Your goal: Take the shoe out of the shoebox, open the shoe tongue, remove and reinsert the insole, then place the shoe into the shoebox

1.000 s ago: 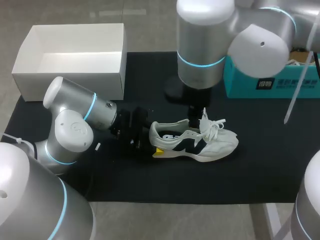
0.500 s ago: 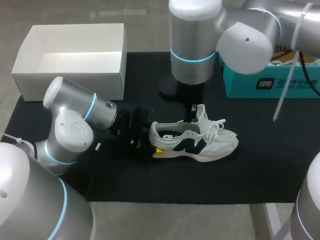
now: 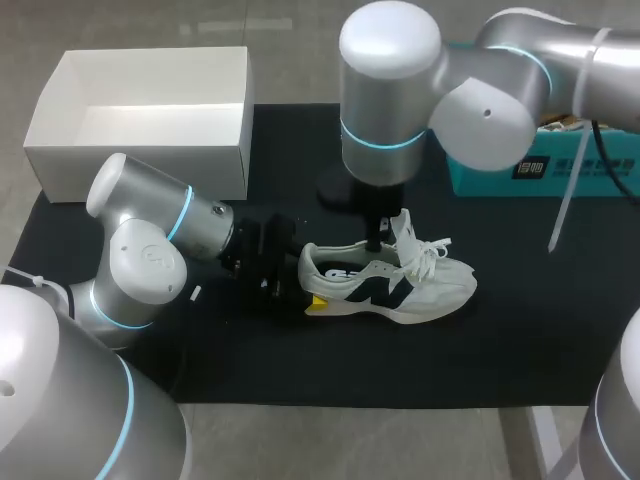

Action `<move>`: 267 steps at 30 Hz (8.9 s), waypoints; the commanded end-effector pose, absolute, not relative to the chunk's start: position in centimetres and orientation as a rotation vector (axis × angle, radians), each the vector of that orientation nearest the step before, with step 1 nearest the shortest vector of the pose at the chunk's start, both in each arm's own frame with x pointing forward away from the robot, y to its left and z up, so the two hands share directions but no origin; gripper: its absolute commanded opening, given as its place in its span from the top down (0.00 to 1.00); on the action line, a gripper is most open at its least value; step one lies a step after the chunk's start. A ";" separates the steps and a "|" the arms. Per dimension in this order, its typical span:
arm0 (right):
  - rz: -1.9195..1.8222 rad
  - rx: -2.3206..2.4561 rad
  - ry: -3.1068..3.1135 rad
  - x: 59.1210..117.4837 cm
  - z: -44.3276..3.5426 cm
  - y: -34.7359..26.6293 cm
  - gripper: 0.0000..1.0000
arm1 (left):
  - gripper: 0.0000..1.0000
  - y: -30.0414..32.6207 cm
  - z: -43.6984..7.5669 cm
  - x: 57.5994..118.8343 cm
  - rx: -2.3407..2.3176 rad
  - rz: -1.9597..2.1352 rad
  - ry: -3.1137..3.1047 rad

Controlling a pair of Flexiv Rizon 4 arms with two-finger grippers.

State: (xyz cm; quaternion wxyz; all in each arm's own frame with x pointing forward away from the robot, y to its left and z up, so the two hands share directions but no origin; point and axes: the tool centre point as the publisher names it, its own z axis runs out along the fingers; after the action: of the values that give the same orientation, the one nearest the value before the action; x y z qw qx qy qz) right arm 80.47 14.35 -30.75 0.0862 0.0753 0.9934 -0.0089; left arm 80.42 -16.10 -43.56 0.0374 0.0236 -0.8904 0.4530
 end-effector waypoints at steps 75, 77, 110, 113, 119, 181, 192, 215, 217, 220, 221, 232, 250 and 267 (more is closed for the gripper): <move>0.031 0.156 3.331 80.9 -43.4 14.2 1.00 | 1.00 -15.9 -43.9 80.6 0.071 1.385 -2.733; 0.035 0.161 3.329 80.9 -43.4 14.2 1.00 | 1.00 -15.9 -43.9 80.6 0.071 1.385 -2.733; 0.492 0.202 3.012 81.7 -35.9 12.5 1.00 | 1.00 -15.9 -43.9 80.6 0.071 1.385 -2.733; 0.565 0.184 2.970 82.3 -35.0 13.0 1.00 | 1.00 -15.9 -43.9 80.6 0.071 1.385 -2.733; 0.645 0.164 2.922 83.5 -33.0 14.3 1.00 | 1.00 -15.9 -43.9 80.6 0.071 1.385 -2.733; 1.051 0.219 2.460 83.0 -16.2 17.5 1.00 | 1.00 -15.9 -43.9 80.6 0.071 1.385 -2.733; 1.313 0.298 2.349 82.9 -11.6 18.8 1.00 | 1.00 -15.9 -43.9 80.6 0.071 1.385 -2.733; 1.657 0.471 2.452 75.7 -8.3 19.7 1.00 | 1.00 -15.9 -43.9 80.6 0.071 1.385 -2.733; 1.685 0.531 2.441 74.7 -8.6 19.4 1.00 | 1.00 -15.9 -43.9 80.6 0.071 1.385 -2.733; 1.754 0.592 2.416 73.3 -8.5 19.2 1.00 | 1.00 -15.9 -43.9 80.6 0.071 1.385 -2.733; 1.758 0.603 2.423 72.8 -8.5 19.2 1.00 | 1.00 -15.9 -43.9 80.6 0.071 1.385 -2.733; 1.831 0.678 2.487 68.8 -8.5 18.5 1.00 | 1.00 -15.9 -43.9 80.6 0.071 1.385 -2.733; 1.889 0.689 2.558 66.8 -8.5 18.5 1.00 | 1.00 -15.9 -43.9 80.6 0.071 1.385 -2.733; 1.864 0.766 2.490 65.4 -8.0 17.6 1.00 | 1.00 -15.9 -43.9 80.6 0.071 1.385 -2.733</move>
State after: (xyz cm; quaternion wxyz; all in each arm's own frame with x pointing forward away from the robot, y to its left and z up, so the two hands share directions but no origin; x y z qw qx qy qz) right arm 66.54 17.59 -7.77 -0.0394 0.2329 0.7804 0.5790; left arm 80.53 -16.02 -43.57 0.0374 0.0236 -0.8905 0.4528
